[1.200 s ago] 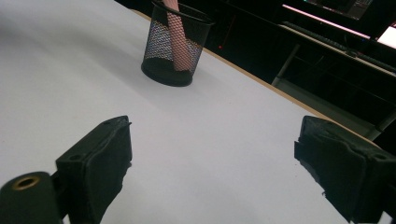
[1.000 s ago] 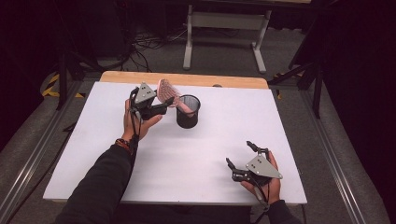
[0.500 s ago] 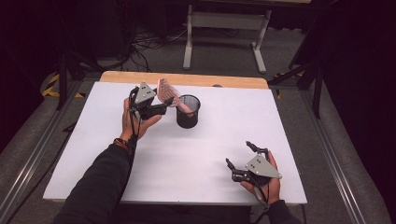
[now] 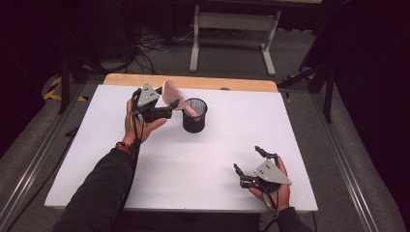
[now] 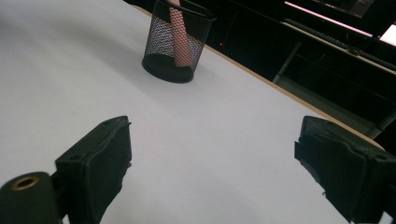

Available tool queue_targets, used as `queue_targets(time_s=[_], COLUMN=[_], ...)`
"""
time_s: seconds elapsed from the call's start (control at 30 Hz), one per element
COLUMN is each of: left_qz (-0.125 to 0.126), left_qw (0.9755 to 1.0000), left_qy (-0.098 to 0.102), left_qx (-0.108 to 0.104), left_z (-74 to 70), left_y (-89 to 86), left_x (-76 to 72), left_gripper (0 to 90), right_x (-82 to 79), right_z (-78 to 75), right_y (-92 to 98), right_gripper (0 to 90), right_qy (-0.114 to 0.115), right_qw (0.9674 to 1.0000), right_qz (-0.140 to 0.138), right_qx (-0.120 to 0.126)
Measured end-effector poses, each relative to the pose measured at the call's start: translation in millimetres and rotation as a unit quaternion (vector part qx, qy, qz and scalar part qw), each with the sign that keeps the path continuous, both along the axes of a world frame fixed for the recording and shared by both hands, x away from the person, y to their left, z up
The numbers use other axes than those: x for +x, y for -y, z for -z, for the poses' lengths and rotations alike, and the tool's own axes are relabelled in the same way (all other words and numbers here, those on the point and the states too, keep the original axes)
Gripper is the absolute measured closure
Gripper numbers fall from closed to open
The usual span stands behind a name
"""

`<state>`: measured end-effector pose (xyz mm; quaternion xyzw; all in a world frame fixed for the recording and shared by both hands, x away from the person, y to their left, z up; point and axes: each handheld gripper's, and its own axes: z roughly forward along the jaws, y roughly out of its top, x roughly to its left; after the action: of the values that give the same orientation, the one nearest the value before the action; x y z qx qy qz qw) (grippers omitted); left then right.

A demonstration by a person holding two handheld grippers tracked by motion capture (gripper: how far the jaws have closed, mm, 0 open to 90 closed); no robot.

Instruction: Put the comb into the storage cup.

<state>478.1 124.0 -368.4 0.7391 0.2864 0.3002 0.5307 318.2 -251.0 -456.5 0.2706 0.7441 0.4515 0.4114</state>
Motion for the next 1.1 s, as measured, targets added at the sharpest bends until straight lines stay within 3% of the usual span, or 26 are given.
queue_targets(time_s=[0.3, 0.47, 0.63, 0.97, 1.1], left_qz=[-0.005, 0.008, 0.007, 0.003, 0.002], left_qw=[1.0000, 0.9999, 1.0000, 1.0000, 0.9999], left_qy=[0.001, -0.006, -0.003, 0.004, 0.011], left_qx=[-0.003, -0.007, -0.004, 0.006, 0.000], left_z=[-2.8, -2.7, -3.6, -6.1, -7.5], left_y=[-1.9, -3.3, -1.4, -2.2, -4.8], left_x=[0.7, 3.0, 3.0, 0.9, -0.1], left_gripper=[21.6, 14.0, 6.8, 4.5, 5.2], right_x=[0.5, 0.7, 0.4, 0.5, 0.1], right_z=[0.6, 0.7, 0.6, 0.5, 0.1], right_y=[-0.3, -0.4, -0.4, 0.0, 0.3], right_gripper=[10.8, 10.7, 10.6, 10.4, 10.4], right_qy=[-0.003, -0.003, -0.001, -0.001, 0.001], right_qw=[1.0000, 1.0000, 1.0000, 1.0000, 1.0000], right_qz=[-0.001, -0.002, -0.002, -0.001, 0.000], right_qx=[-0.001, -0.001, -0.001, -0.002, 0.000])
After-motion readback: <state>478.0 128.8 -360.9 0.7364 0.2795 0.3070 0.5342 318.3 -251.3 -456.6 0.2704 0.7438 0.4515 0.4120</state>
